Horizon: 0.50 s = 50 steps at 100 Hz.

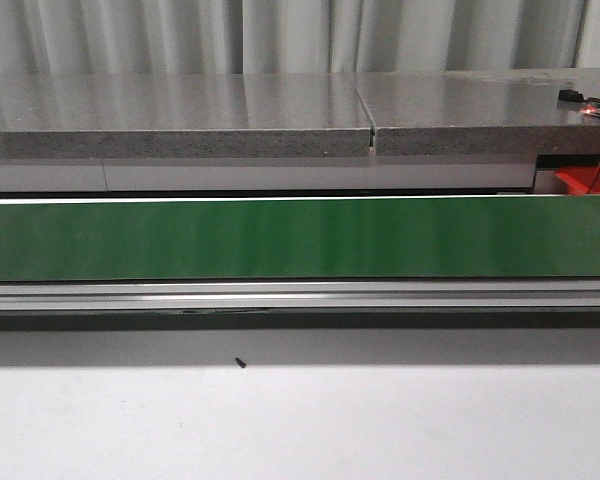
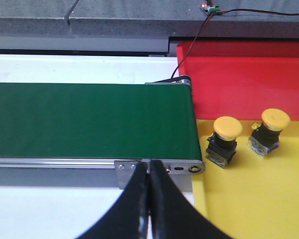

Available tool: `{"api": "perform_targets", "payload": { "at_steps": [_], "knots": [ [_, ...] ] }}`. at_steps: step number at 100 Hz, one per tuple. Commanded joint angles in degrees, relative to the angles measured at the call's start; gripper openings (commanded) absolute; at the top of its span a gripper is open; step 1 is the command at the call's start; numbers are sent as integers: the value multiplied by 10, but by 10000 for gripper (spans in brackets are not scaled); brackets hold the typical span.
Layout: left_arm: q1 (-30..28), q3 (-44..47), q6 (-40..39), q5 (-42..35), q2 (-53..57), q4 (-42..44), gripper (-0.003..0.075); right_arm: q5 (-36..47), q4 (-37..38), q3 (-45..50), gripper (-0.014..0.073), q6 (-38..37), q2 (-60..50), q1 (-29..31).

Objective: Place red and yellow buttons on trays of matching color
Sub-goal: 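Raise the right gripper away from the yellow tray, then move the left gripper over the yellow buttons beside the belt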

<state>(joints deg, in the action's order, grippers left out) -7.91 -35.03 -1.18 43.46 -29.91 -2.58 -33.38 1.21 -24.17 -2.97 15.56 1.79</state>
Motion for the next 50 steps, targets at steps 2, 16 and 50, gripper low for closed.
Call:
{"api": "perform_targets", "payload": {
  "at_steps": [2, 16, 50],
  "knots": [
    [-18, -14, -7, -62, -33, -32, 294, 45, 1, -14, -66, -2, 4, 1],
    [-46, -21, -7, -72, -95, -53, 309, 45, 1, -14, -66, -2, 4, 1],
    [-91, -71, 5, -73, -236, -19, 587, 45, 1, -14, -66, -2, 4, 1]
  ]
}}
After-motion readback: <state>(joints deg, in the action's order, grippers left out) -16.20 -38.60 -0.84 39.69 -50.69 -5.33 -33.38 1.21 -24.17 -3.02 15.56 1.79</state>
